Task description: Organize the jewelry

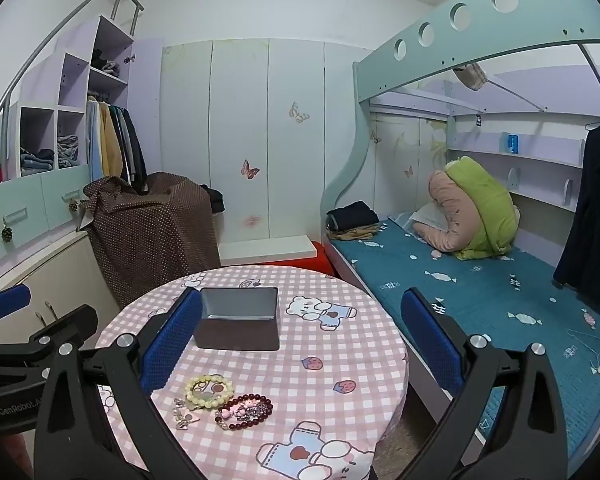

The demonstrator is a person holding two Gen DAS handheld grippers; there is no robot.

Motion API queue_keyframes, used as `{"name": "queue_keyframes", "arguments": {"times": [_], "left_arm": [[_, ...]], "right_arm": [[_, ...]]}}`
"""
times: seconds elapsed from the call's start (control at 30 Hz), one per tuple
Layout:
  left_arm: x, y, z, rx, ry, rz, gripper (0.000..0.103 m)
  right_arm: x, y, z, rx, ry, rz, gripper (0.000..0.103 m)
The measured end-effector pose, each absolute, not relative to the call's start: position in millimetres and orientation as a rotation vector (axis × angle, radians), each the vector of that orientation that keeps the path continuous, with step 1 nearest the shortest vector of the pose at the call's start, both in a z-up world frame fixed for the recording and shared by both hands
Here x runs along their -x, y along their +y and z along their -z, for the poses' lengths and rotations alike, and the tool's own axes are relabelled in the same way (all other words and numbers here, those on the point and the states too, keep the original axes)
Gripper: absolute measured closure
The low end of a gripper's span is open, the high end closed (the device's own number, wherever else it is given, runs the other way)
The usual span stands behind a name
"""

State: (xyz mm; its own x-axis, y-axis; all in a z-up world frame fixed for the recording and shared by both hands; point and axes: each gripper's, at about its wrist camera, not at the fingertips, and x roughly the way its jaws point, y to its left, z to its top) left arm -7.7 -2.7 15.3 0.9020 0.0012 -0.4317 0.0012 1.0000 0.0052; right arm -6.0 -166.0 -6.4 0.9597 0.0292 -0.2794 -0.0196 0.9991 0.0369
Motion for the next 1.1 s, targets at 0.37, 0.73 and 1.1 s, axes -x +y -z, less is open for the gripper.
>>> {"name": "queue_keyframes", "arguments": {"times": [0.37,0.73,1.1], "left_arm": [[8.2,-2.8,-15.5,-0.008,0.447,0.000,0.005],[8.9,-2.9,-15.3,-0.009,0.445,-0.001,0.005],[8.8,-2.5,-15.9,-0.007,0.446,-0.002,0.005]], "right_arm": [[1.0,-165.8,9.4,-0.021,0.282,-0.025,0.007],[2.8,-167.7,6.2,-0.024,0.281,-0.031,0.007],[4.1,-166.9,5.5,-0.020,0.283,-0.033,0.007]]}}
